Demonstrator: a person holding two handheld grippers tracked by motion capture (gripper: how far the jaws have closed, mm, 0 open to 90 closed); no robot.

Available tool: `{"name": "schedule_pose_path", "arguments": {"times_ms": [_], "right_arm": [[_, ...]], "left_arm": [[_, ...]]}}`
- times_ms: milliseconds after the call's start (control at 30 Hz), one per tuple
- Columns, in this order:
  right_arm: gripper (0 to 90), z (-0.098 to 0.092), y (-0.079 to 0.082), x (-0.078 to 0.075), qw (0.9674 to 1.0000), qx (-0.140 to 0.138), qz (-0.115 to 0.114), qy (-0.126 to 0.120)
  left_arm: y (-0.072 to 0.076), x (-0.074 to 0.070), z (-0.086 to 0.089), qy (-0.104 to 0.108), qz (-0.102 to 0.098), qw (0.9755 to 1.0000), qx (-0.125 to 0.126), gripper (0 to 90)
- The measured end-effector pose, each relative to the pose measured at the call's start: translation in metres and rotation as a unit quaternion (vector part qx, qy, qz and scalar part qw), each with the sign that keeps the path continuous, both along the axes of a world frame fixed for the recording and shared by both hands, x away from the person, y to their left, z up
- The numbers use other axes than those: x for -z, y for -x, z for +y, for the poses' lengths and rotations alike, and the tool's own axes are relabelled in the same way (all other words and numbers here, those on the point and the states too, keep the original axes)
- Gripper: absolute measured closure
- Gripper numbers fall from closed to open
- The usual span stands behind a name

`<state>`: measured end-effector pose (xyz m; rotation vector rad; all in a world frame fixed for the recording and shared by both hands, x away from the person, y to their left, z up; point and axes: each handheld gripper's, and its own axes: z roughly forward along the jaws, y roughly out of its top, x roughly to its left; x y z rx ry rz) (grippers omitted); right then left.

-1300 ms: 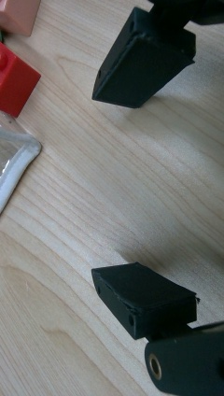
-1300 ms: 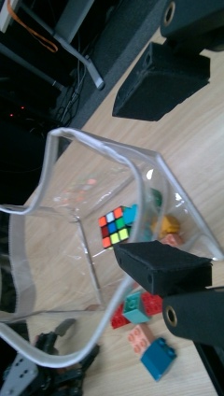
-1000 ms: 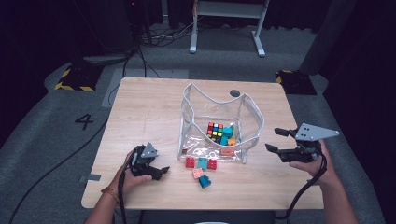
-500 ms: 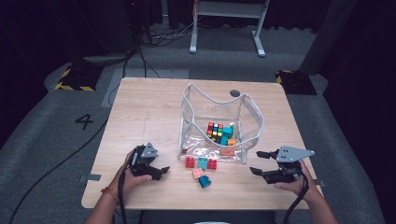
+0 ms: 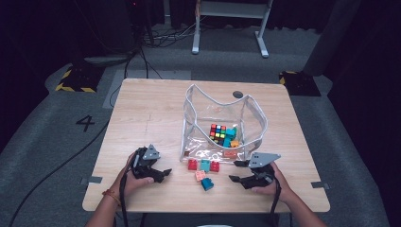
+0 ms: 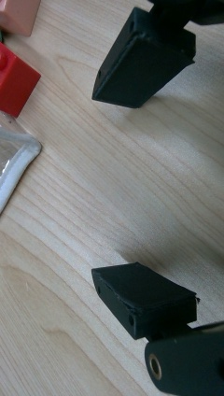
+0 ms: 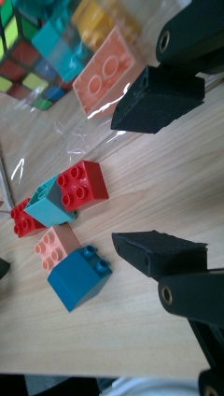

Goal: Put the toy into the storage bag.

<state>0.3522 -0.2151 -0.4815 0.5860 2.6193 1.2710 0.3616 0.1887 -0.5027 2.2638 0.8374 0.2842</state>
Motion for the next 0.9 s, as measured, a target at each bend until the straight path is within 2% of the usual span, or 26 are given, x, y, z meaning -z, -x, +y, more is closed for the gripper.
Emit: {"name": "schedule_pose_path", "arguments": {"times_ms": [33,67,167,200,267,300,333,400,467,600,633,667,700,767,800,867,900], "right_arm": [[39.4,0.005,-0.004,0.003,0.9999,-0.009,-0.009,-0.002],[39.6,0.009,-0.007,0.005,0.9999,-0.012,-0.007,-0.001],[39.6,0.023,-0.011,0.01,0.9999,-0.01,0.003,0.003],[39.6,0.028,-0.01,0.012,0.9999,-0.007,0.014,0.007],[39.0,0.036,-0.012,0.016,0.9998,-0.013,0.002,0.014],[38.4,0.038,-0.015,0.018,0.9998,-0.02,0.001,0.007],[37.3,0.041,-0.014,0.018,0.9998,-0.011,0.014,0.01],[38.2,0.045,-0.017,0.02,0.9999,-0.008,0.006,0.01],[37.4,0.048,-0.018,0.02,0.9999,-0.005,0.012,0.006],[38.1,0.056,-0.021,0.021,0.9998,-0.017,-0.008,-0.002],[39.0,0.057,-0.02,0.02,0.9999,-0.011,0.0,0.001],[42.0,0.058,-0.021,0.021,0.9998,-0.016,-0.012,0.0],[44.9,0.058,-0.021,0.021,0.9999,-0.011,-0.012,0.002],[48.3,0.057,-0.019,0.021,0.9999,-0.005,0.006,0.013],[51.9,0.056,-0.02,0.021,0.9998,-0.011,-0.003,0.016],[56.9,0.056,-0.021,0.022,0.9993,-0.032,-0.006,0.016],[58.7,0.057,-0.019,0.022,0.9995,-0.028,-0.003,0.016]], "left_arm": [[0.0,0.0,0.0,0.0,0.0,1.0,0.0,14.2],[0.0,0.0,0.0,0.0,0.0,1.0,-0.001,14.2],[0.0,0.0,0.0,0.0,0.001,1.0,-0.001,14.2],[0.0,0.0,0.0,0.0,0.0,1.0,-0.001,14.1],[0.0,0.0,0.0,0.0,0.0,1.0,0.0,14.2],[0.0,0.0,0.0,0.0,0.0,1.0,-0.001,14.2],[0.0,0.0,0.0,0.0,0.0,1.0,0.0,14.2],[0.0,0.0,0.0,0.001,0.0,1.0,0.0,14.2],[0.0,0.0,0.0,0.001,0.0,1.0,0.0,14.2],[0.0,0.0,0.0,0.001,0.0,1.0,0.0,14.2],[0.0,0.0,0.0,0.0,0.0,1.0,0.0,14.2],[0.0,0.0,0.0,0.0,0.0,1.0,0.0,14.2],[0.0,0.0,0.0,0.0,0.0,1.0,0.0,14.2],[0.0,0.0,0.0,0.0,0.001,1.0,-0.001,14.2],[0.0,0.0,0.0,0.0,0.0,1.0,0.0,14.2],[0.0,0.0,0.0,0.0,0.001,1.0,-0.001,14.2],[0.0,0.0,0.0,0.001,0.0,1.0,0.0,14.2]]}}
